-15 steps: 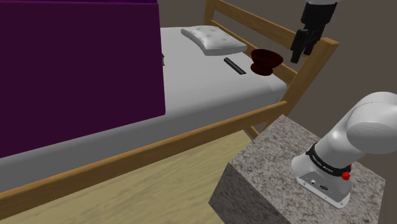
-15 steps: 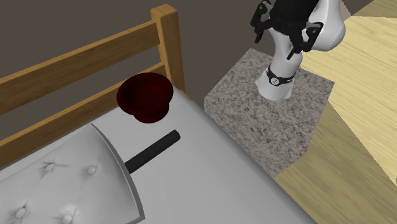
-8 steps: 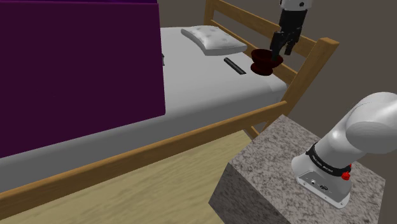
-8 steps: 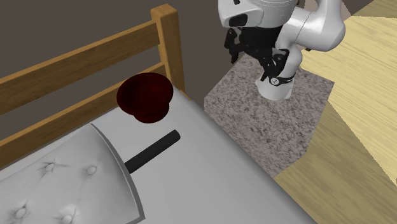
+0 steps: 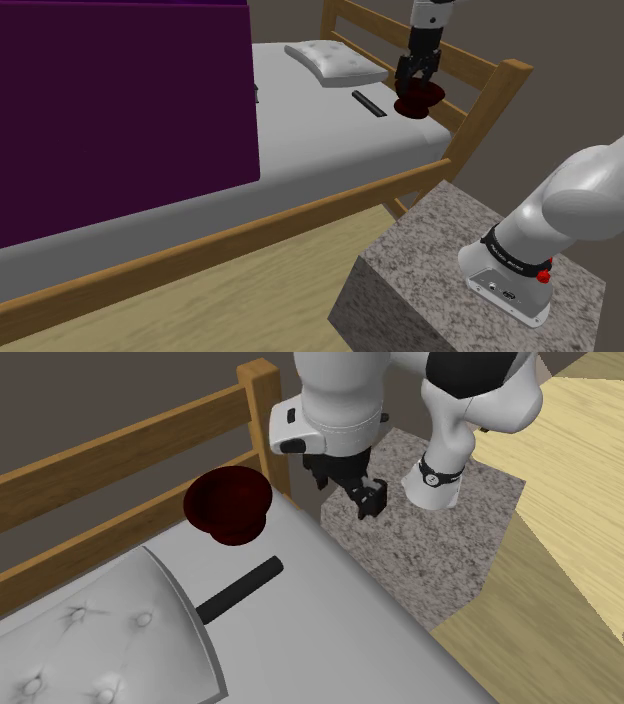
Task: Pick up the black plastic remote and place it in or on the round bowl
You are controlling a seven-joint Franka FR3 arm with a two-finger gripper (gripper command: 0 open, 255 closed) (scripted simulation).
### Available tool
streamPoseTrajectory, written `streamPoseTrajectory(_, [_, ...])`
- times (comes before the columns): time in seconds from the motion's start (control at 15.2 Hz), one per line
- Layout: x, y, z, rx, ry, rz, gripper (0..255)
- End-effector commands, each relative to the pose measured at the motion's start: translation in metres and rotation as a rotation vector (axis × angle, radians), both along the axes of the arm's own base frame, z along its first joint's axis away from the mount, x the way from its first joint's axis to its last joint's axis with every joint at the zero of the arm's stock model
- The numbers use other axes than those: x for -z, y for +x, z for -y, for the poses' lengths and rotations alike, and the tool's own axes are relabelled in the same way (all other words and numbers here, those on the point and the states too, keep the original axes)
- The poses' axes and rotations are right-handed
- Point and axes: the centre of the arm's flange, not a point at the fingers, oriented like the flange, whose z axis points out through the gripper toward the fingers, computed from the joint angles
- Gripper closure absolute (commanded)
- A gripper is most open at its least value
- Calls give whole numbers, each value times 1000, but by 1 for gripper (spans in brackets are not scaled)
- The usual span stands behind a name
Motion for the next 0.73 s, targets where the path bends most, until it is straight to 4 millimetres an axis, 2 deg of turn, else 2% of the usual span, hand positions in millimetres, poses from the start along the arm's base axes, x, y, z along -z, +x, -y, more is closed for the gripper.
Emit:
streamPoseTrajectory(0.0, [14, 24, 15, 14, 7, -3, 0])
streamPoseTrajectory(0.66, [77, 129, 76, 85, 46, -20, 0])
